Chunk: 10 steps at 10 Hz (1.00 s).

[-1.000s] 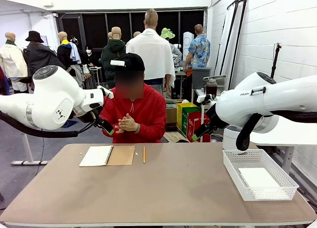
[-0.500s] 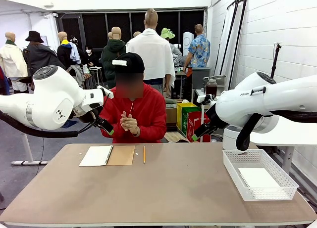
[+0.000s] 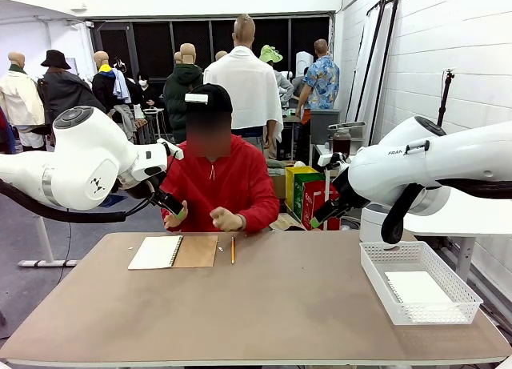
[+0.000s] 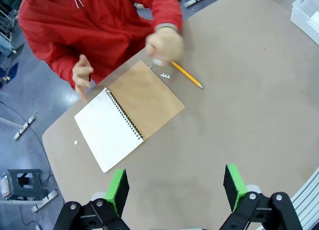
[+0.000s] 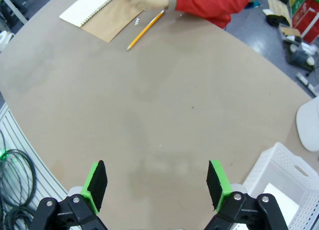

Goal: Sort the paper based on its condition.
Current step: If a person hands you a paper, place it in the Organizing basket , and if it's crumpled, put it in the Trash can.

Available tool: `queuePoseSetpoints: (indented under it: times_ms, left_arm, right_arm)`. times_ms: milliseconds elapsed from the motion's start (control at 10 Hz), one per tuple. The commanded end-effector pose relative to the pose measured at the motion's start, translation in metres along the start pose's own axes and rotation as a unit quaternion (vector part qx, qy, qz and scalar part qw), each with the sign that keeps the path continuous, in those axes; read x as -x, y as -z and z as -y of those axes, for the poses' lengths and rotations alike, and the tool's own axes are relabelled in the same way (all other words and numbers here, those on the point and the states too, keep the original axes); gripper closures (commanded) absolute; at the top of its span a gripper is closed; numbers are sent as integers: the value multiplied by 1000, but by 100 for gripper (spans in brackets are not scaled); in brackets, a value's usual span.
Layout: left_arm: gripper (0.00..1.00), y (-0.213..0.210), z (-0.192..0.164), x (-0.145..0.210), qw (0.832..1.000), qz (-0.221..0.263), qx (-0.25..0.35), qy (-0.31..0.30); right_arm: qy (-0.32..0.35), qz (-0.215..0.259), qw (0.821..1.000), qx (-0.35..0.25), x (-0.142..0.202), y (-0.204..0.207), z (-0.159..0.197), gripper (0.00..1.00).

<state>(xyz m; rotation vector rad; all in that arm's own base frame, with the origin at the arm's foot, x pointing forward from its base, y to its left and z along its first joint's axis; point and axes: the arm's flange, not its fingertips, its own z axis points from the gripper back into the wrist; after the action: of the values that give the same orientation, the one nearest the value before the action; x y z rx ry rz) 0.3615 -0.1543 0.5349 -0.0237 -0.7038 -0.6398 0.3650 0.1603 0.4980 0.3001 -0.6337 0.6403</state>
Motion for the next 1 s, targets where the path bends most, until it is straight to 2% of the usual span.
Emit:
queuePoseSetpoints:
  times_ms: [0, 900]
  left_arm:
    - [0, 0, -1, 1, 1000, -1, 0, -1]
    - [0, 0, -1, 1, 1000, -1, 0, -1]
  right_arm:
    - [-2, -2, 1000, 1, 0, 0, -1, 0]
    - [-2, -2, 1000, 1, 0, 0, -1, 0]
